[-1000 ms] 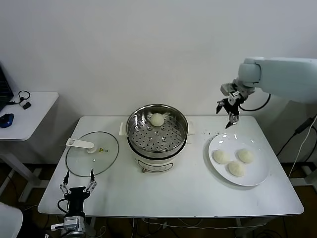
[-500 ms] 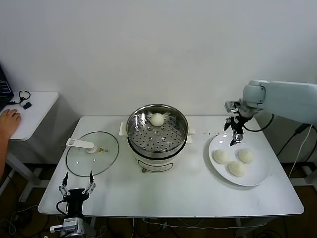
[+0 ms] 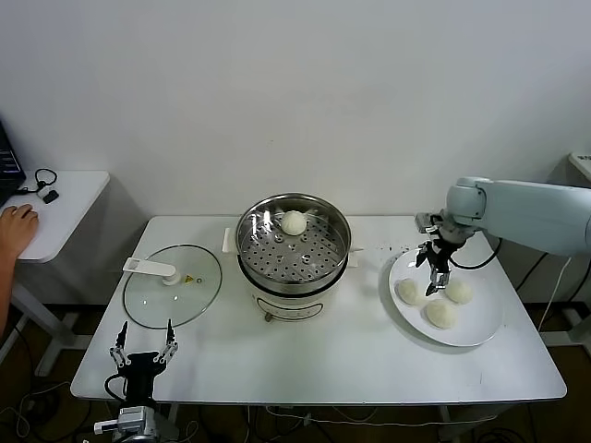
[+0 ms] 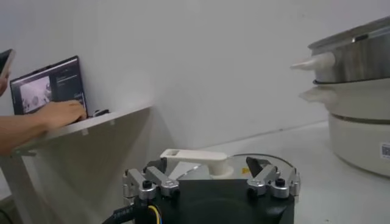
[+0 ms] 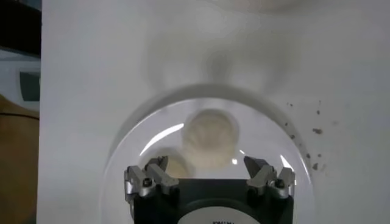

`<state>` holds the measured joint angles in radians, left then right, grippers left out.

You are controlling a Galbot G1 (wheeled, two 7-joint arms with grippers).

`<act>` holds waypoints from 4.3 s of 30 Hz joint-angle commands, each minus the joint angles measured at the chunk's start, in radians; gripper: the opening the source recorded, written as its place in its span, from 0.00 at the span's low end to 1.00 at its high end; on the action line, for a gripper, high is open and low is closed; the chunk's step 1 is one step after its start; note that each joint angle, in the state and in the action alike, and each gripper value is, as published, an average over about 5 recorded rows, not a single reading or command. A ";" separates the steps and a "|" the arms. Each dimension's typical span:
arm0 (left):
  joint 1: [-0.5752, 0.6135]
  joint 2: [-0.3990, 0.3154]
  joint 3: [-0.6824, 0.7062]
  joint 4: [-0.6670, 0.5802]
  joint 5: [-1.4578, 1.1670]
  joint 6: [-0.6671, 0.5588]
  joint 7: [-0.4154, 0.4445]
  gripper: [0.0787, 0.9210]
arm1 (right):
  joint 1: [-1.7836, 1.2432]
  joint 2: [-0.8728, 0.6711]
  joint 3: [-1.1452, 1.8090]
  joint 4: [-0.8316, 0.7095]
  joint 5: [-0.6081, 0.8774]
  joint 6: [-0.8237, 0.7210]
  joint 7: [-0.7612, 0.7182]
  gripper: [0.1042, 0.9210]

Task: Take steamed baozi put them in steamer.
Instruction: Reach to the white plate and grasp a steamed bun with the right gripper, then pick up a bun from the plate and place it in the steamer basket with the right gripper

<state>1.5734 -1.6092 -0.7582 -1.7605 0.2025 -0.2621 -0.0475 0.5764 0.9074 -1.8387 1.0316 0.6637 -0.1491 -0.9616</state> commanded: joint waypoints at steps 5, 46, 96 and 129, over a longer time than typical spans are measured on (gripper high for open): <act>-0.003 -0.049 -0.003 0.003 0.001 -0.003 0.000 0.88 | -0.119 0.014 0.089 -0.068 -0.036 0.006 0.019 0.88; -0.005 -0.049 -0.009 0.008 0.007 -0.009 -0.002 0.88 | -0.167 0.055 0.146 -0.142 -0.074 0.030 0.000 0.82; -0.016 -0.049 0.020 0.002 0.020 -0.002 0.001 0.88 | 0.516 0.181 -0.058 0.126 0.210 0.059 -0.126 0.55; -0.007 -0.049 0.053 -0.026 0.034 0.012 0.010 0.88 | 0.263 0.626 0.112 -0.095 0.326 -0.112 -0.005 0.55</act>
<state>1.5661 -1.6092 -0.7070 -1.7873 0.2353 -0.2498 -0.0377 0.9034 1.4435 -1.7443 0.9813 0.9656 -0.2141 -1.0085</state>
